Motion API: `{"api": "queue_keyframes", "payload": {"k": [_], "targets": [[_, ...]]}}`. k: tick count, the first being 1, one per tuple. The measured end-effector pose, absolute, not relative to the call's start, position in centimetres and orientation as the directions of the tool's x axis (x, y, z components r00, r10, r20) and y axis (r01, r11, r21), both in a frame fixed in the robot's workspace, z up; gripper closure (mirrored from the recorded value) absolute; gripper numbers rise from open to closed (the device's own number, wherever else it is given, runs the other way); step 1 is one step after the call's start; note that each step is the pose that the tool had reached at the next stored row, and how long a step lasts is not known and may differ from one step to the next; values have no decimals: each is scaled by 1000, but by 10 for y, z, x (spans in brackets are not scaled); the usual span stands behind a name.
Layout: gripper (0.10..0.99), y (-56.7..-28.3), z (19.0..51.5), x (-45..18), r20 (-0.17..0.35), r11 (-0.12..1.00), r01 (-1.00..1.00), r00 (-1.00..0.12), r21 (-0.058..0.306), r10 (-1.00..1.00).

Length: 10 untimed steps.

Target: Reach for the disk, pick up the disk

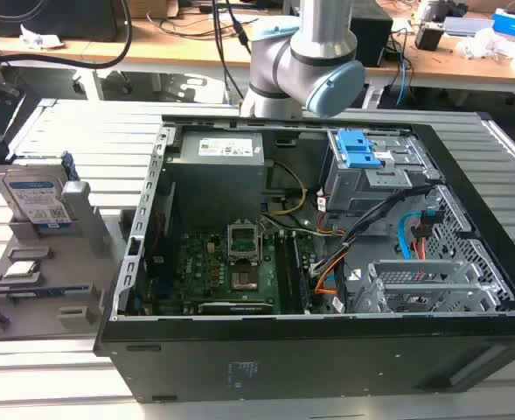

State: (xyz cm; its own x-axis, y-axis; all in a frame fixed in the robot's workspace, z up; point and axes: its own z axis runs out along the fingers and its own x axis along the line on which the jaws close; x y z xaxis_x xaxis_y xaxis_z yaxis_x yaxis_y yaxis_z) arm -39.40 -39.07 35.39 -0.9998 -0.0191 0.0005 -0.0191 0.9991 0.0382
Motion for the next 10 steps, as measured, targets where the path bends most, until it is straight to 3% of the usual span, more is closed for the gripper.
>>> {"api": "queue_keyframes", "payload": {"k": [10], "targets": [[980, -391, 354, -394, 0, 989, -140, -990, 38, -140]]}}
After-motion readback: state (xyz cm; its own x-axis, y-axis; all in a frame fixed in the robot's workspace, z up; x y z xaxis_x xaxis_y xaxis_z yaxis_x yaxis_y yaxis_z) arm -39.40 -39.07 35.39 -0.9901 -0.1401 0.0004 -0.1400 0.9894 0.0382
